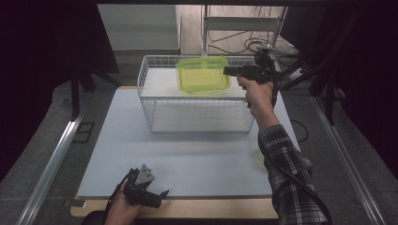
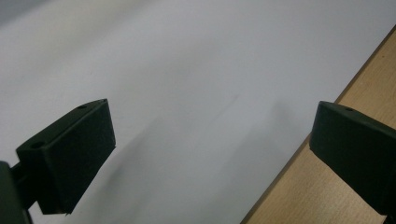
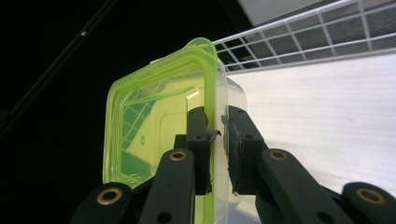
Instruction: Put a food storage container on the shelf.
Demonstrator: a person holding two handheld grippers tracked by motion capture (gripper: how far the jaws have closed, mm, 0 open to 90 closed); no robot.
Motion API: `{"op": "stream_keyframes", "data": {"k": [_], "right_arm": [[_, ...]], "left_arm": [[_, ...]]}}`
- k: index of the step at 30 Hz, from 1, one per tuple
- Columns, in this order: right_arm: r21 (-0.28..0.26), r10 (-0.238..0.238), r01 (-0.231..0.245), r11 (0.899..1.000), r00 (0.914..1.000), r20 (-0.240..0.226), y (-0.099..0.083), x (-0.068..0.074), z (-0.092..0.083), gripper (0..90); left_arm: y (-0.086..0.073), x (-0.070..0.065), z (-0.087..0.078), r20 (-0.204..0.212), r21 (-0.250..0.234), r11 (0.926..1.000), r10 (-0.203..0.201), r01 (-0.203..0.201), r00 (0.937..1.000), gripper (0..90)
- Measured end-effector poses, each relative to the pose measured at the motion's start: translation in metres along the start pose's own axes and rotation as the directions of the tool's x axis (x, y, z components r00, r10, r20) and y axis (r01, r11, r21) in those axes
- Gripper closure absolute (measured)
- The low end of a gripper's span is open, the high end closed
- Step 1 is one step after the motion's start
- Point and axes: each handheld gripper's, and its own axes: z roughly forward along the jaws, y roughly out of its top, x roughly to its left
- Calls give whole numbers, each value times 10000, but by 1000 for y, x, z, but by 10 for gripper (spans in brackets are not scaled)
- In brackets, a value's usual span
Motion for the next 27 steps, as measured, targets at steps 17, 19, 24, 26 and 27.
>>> {"op": "stream_keyframes", "data": {"k": [17,19,24,26,27], "right_arm": [[185,-53,43,9998,9987,514,-3,-3,22,795],[122,123,-130,9998,9982,579,-3,-4,23,791],[145,9,-22,9999,9961,882,-5,-6,25,782],[165,-81,65,9998,9949,1010,-5,-6,26,774],[172,-232,213,9996,9925,1196,-5,-5,27,764]], "left_arm": [[0,0,0,0,66,10000,10,-10,10000,1],[0,-1,1,-4,92,10000,17,-17,10000,1],[0,-1,1,-31,145,9999,48,-48,10000,1],[0,-1,1,-14,166,9999,39,-39,10000,1],[0,-1,1,-15,173,9998,42,-41,10000,1]]}}
